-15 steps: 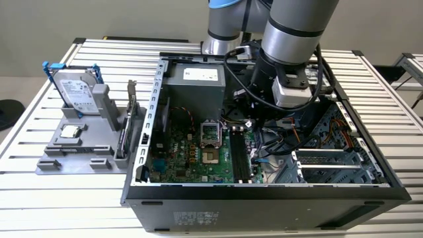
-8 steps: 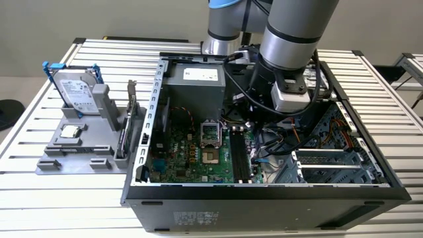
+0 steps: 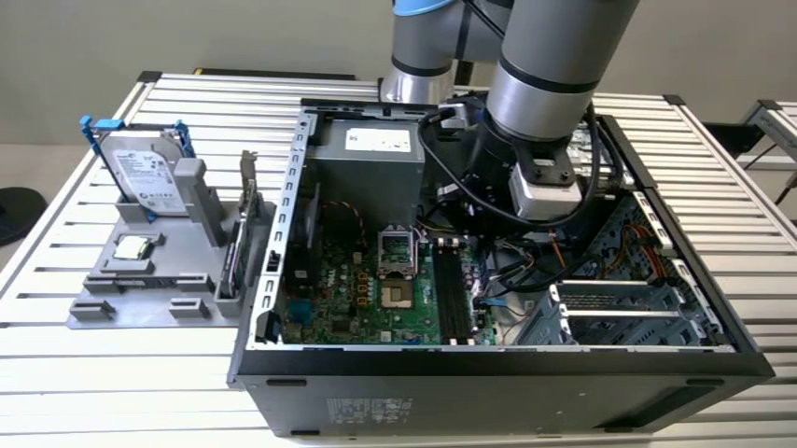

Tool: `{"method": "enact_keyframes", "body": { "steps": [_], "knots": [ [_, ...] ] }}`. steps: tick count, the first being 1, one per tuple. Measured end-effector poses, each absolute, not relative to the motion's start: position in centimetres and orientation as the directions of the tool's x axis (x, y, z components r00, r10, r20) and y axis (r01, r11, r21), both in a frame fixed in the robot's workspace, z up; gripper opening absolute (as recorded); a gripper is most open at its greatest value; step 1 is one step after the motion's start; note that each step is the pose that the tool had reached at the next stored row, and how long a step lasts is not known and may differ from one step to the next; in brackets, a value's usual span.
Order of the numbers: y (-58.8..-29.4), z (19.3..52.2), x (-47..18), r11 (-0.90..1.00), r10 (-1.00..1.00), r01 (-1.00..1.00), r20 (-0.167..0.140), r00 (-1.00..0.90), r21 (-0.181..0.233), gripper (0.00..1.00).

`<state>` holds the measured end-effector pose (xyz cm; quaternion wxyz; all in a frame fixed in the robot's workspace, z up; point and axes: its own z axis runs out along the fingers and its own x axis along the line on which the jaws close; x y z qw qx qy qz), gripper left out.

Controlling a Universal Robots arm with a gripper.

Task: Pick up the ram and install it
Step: 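Insert the ram into the slot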

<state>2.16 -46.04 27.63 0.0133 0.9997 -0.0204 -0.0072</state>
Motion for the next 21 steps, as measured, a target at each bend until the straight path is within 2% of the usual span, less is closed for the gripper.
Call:
{"method": "enact_keyframes", "body": {
  "steps": [21],
  "knots": [
    [-46.5, 26.3, 2.2, -0.999, -0.041, -0.04, -0.014, 0.999, 0.027, 0.0]
  ]
}}
